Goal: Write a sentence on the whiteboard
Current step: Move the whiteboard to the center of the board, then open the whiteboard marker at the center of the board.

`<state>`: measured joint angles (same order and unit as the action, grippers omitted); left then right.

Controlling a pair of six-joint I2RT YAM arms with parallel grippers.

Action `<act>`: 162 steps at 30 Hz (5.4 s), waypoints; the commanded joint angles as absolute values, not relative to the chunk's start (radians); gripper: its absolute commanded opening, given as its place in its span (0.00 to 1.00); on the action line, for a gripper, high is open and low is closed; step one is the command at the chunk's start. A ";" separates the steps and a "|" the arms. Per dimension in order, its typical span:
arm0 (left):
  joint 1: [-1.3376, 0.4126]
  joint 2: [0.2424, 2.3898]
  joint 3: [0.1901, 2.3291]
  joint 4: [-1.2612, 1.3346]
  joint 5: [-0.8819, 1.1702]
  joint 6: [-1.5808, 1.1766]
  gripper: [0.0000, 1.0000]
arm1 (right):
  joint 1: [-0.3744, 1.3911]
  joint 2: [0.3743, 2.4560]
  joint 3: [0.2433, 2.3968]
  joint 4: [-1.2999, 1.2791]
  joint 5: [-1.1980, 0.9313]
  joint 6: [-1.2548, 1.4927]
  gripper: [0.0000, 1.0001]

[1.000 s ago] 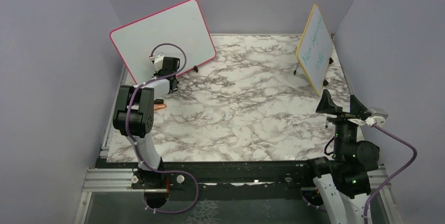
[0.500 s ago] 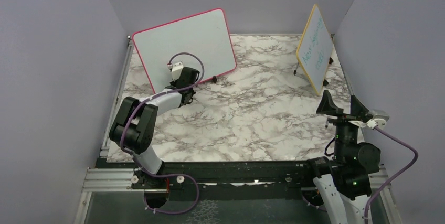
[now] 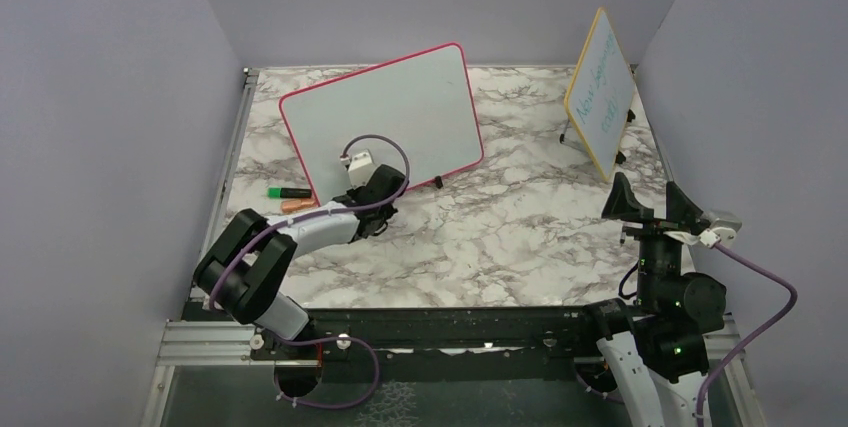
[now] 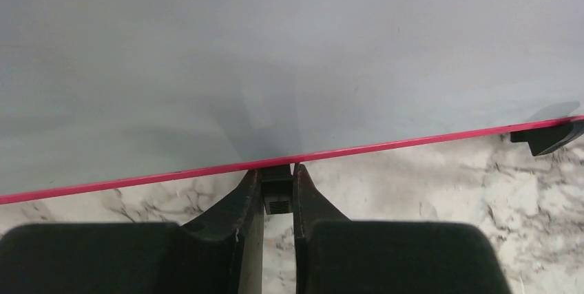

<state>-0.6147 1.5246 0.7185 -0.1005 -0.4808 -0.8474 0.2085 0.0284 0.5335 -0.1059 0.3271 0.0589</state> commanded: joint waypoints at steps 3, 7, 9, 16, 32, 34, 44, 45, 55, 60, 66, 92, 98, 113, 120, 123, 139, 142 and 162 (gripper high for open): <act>-0.742 1.453 0.677 -0.088 -0.471 -1.009 0.00 | 0.218 0.012 0.534 -0.110 0.322 0.059 1.00; -0.822 1.455 0.669 -0.107 -0.476 -1.083 0.00 | 0.222 0.012 0.534 -0.112 0.326 0.059 1.00; -0.864 1.456 0.667 -0.107 -0.482 -1.116 0.00 | 0.222 0.012 0.534 -0.115 0.327 0.059 1.00; -0.958 1.500 0.711 -0.118 -0.512 -1.140 0.00 | 0.222 0.010 0.535 -0.115 0.321 0.058 1.00; -1.051 1.601 0.822 -0.126 -0.530 -1.136 0.02 | 0.224 0.012 0.537 -0.117 0.324 0.058 1.00; -1.056 1.597 0.821 -0.129 -0.528 -1.139 0.09 | 0.224 0.012 0.536 -0.117 0.324 0.058 1.00; -1.078 1.548 0.816 -0.131 -0.520 -1.141 0.41 | 0.225 0.020 0.537 -0.118 0.322 0.057 1.00; -1.080 1.544 0.817 -0.131 -0.514 -1.139 0.43 | 0.224 0.023 0.537 -0.117 0.322 0.055 1.00; -1.101 1.377 0.791 -0.196 -0.476 -1.060 0.81 | 0.224 0.061 0.544 -0.130 0.321 0.052 1.00; -1.101 1.226 0.791 -0.282 -0.519 -0.960 0.97 | 0.224 0.093 0.549 -0.134 0.318 0.051 1.00; -1.090 1.095 0.864 -0.356 -0.570 -0.726 0.99 | 0.224 0.127 0.557 -0.142 0.335 0.049 1.00; -0.953 0.707 0.995 -0.334 -0.771 -0.103 0.99 | 0.223 0.712 0.793 -0.515 0.574 0.277 0.99; -0.864 0.627 0.922 -0.277 -0.727 -0.114 0.99 | 0.177 0.848 0.818 -0.554 0.606 0.329 1.00; -0.648 0.555 0.837 -0.247 -0.573 -0.195 0.99 | -0.312 1.155 0.786 -0.467 0.239 0.412 1.00; -0.639 0.512 0.801 -0.229 -0.561 -0.195 0.99 | -0.350 1.299 0.792 -0.421 0.228 0.395 0.96; -0.635 0.501 0.790 -0.216 -0.571 -0.196 0.99 | -0.355 1.361 0.804 -0.416 0.230 0.382 0.90; -0.611 0.486 0.762 -0.200 -0.558 -0.213 0.99 | -0.368 1.563 0.805 -0.359 0.171 0.347 0.53; -0.606 0.486 0.761 -0.200 -0.548 -0.212 0.99 | -0.368 1.580 0.809 -0.364 0.149 0.341 0.44; -0.589 0.505 0.738 -0.153 -0.323 -0.174 0.99 | -0.367 1.396 0.686 -0.357 -0.105 0.345 0.00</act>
<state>-0.6003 0.4969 0.7567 -0.2008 -0.4171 -0.1932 -0.3622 1.4742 0.7403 -0.3378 0.0334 0.3470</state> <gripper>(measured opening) 0.990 0.122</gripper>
